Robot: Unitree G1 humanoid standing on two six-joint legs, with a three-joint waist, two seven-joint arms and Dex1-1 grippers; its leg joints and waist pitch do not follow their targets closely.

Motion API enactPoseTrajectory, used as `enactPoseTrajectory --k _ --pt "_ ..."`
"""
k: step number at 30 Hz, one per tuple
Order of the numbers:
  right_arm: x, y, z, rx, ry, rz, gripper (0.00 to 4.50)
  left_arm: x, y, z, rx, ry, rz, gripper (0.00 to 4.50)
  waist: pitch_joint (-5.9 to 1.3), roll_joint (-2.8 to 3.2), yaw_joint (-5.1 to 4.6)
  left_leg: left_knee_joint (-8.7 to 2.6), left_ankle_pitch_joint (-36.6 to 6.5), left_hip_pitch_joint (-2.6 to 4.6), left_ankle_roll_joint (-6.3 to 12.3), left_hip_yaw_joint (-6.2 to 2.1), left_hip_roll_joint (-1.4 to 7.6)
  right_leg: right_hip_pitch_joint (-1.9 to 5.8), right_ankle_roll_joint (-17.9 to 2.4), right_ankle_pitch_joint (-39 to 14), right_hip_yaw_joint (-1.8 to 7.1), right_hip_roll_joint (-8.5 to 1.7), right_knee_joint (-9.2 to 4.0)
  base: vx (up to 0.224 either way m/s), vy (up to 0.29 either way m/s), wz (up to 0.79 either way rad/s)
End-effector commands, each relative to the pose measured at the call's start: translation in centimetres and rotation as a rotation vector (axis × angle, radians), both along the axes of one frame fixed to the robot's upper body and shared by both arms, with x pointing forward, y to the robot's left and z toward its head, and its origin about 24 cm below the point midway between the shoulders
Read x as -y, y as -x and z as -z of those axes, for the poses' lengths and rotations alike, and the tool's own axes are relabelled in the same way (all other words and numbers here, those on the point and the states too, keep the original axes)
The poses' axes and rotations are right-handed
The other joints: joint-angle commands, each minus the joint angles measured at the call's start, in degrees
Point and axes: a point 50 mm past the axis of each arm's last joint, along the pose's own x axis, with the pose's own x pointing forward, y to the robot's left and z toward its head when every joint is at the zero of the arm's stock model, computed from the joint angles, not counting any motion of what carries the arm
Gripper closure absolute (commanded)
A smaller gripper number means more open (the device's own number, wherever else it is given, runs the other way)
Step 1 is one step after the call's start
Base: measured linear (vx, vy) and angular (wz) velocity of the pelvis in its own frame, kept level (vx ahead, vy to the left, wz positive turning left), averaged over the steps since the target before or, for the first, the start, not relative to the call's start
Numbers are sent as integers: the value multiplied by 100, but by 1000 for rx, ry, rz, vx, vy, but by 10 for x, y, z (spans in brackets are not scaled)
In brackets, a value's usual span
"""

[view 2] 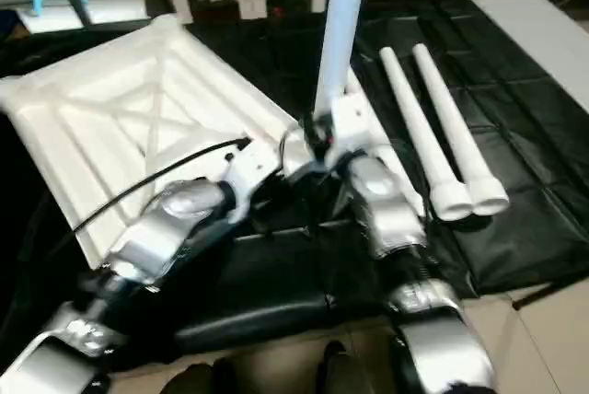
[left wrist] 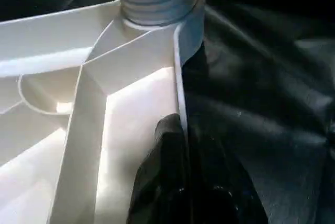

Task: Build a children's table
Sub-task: Rotate leg to tighten

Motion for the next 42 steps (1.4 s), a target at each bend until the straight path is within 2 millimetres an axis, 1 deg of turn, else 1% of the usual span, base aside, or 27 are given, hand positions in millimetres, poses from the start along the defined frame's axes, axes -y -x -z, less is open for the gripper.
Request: enactPoseTrajectory --k 1,3,4,6,7,8,9,10,11,13,17,20,21,22,23,24,25,26,28,29,30,31,33,34,36,38,42 --pt "29 13 6 -6 38 -50 222 -30 5 22 -65 -67 -38 450 -382 -51 59 -453 -2048 97 381 -48 206 282 -1000 -1970 162 -172 -306 0 0 0" --pt "39 24 0 21 58 -128 202 -38 7 22 -58 -70 -13 450 -376 -46 127 -433 -1859 117 513 -22 216 269 -1086 -1729 189 -146 -283 30 -18 7" --pt "43 29 -2 32 62 -153 188 -40 8 21 -54 -68 8 450 -394 -57 151 -415 -1777 155 565 11 226 249 -1164 -1599 201 -134 -277 59 -35 14" --pt "49 34 -6 48 53 -172 182 -42 10 21 -51 -65 31 450 -409 -52 160 -411 -1644 139 646 27 227 263 -1201 -1621 210 -129 -248 56 -33 10" --pt "54 39 -12 69 30 -192 170 -43 11 21 -57 -63 47 450 -410 -55 134 -408 -1495 69 655 20 205 311 -1217 -1640 203 -135 -227 51 -29 5" --pt "58 43 -19 95 7 -216 161 -44 12 21 -58 -63 62 450 -414 -58 142 -401 -1414 61 666 19 206 323 -1199 -1633 209 -142 -220 0 0 0" --pt "60 46 -24 118 -10 -237 155 -44 13 21 -61 -60 71 450 -413 -14 156 -392 -1406 106 697 37 227 271 -1192 -1635 223 -134 -235 0 0 0" --pt "60 46 -24 118 -10 -237 151 -44 13 21 -61 -60 71 450 -408 -9 151 -388 -1413 108 710 37 226 271 -1212 -1620 223 -129 -228 0 0 0" --pt "62 48 -28 137 -16 -253 137 -43 14 21 -67 -55 79 450 -422 -25 144 -380 -1316 80 723 32 223 292 -1243 -1541 215 -123 -199 0 0 0" --pt "63 55 -35 160 -7 -305 117 -42 15 21 -72 -56 91 450 -429 -3 145 -369 -1155 58 776 25 223 307 -1277 -1428 211 -124 -172 0 0 0" --pt "63 55 -35 160 -7 -305 117 -42 15 21 -72 -56 91 450 -417 0 116 -369 -1193 56 789 29 217 300 -1288 -1478 208 -114 -180 0 0 0" --pt "63 55 -35 160 -7 -305 117 -42 15 21 -72 -56 91 450 -403 -1 90 -382 -1375 63 717 31 212 285 -1191 -1791 212 -118 -215 0 0 0" --pt "64 58 -36 165 2 -320 98 -42 15 21 -72 -57 94 450 -394 -3 90 -392 -1430 64 685 29 213 280 -1149 -1913 214 -118 -227 0 0 0" --pt "66 62 -38 159 11 -337 98 -43 14 21 -74 -61 84 450 -392 -56 87 -396 -1448 63 672 33 213 279 -1096 -1973 221 -111 -238 0 0 0" --pt "66 62 -38 159 11 -337 87 -43 14 21 -74 -61 84 450 -386 -37 108 -399 -1452 73 667 28 217 276 -1072 -2009 228 -116 -236 0 0 0" --pt "70 92 -16 12 102 -339 87 -52 2 19 -53 -75 -22 450 -328 -30 101 -412 -1457 44 657 34 206 264 -993 -2076 250 -90 -265 0 0 0" --pt "69 93 -16 9 103 -339 87 -52 2 19 -52 -76 -24 450 -386 -21 189 -403 -1452 176 629 48 247 227 -925 -1937 274 -74 -268 0 0 0" --pt "65 106 -7 -40 125 -338 87 -56 -2 18 -35 -83 -58 450 -341 18 194 -412 -1516 186 635 72 247 168 -939 -1955 294 -59 -298 0 0 0" --pt "53 119 -2 -64 116 -370 87 -61 -5 18 -24 -101 -84 450 -349 -38 127 -458 -1571 -42 489 -15 188 333 -815 -2155 237 -97 -240 0 0 0" --pt "51 121 -1 -68 111 -375 87 -62 -5 18 -21 -106 -88 450 -339 -48 105 -476 -1626 -63 462 -35 187 336 -733 -2315 221 -102 -252 -15 7 -22" --pt "41 130 2 -88 88 -391 87 -67 -8 18 -12 -125 -110 450 -318 -47 68 -471 -1699 -86 412 -59 155 339 -536 -2630 215 -115 -284 0 0 0" --pt "40 130 2 -91 86 -390 87 -67 -8 17 -12 -126 -113 450 -302 -37 54 -482 -1784 -44 391 -74 161 282 -394 -2918 232 -121 -327 0 0 0" --pt "30 136 6 -109 65 -349 87 -70 -11 15 -7 -126 -124 450 -258 9 32 -497 -1972 2 306 -93 151 210 -280 -3287 246 -114 -397 0 0 0" --pt "30 136 6 -109 65 -349 87 -70 -11 15 -7 -126 -124 450 -269 19 32 -497 -2023 40 264 -104 162 186 -305 -3262 253 -116 -400 0 0 0" --pt "24 137 4 -98 45 -274 87 -70 -12 14 -7 -120 -105 450 -256 106 36 -515 -2036 41 187 -115 175 177 -444 -2871 260 -87 -383 0 0 0" --pt "23 136 3 -88 40 -246 87 -69 -12 14 -8 -121 -89 450 -268 72 29 -519 -2095 28 129 -123 177 209 -558 -2574 264 -75 -350 0 0 0" --pt "24 132 -2 -61 49 -209 87 -68 -10 16 -6 -126 -61 450 -270 118 25 -506 -1918 27 152 -103 180 243 -801 -2025 276 -76 -301 0 0 0"
